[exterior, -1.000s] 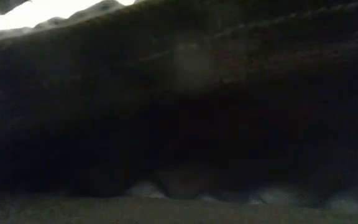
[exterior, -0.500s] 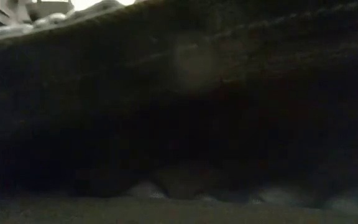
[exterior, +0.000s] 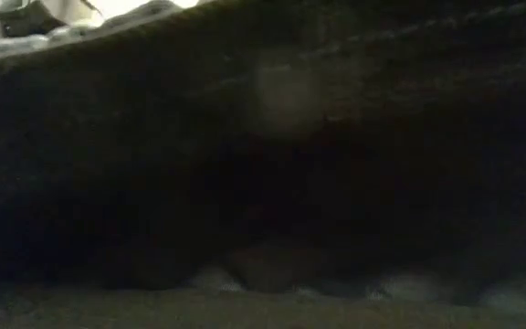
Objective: Fold Laundry from Bin
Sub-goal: Fold the black shorts
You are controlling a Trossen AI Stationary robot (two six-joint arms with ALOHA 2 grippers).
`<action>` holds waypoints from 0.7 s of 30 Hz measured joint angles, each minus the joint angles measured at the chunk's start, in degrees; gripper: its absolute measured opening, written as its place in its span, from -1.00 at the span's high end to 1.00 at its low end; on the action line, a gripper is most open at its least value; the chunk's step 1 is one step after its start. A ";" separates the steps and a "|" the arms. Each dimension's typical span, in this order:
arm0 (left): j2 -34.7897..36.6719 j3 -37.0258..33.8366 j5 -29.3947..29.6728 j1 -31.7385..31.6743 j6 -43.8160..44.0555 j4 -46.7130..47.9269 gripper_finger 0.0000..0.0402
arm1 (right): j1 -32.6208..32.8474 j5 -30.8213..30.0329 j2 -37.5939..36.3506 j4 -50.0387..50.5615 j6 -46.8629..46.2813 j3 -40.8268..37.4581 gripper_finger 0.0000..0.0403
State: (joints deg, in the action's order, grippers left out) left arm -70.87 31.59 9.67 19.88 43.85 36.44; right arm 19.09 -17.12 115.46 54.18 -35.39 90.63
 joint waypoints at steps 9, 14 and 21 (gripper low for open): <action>0.00 0.00 0.50 -0.15 3.36 12.59 1.00 | -4.31 0.85 0.00 0.11 -4.29 -3.00 0.93; 0.09 0.00 2.15 -0.15 3.42 9.73 1.00 | -5.15 2.95 0.02 -6.24 -5.06 -7.54 0.93; 6.23 0.76 2.94 -0.02 4.18 -9.35 1.00 | -4.83 4.10 0.07 -7.54 -5.04 -8.52 0.93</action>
State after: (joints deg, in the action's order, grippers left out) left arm -64.64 32.36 12.61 19.86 48.02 27.09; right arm 14.26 -13.02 115.52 46.64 -40.43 82.11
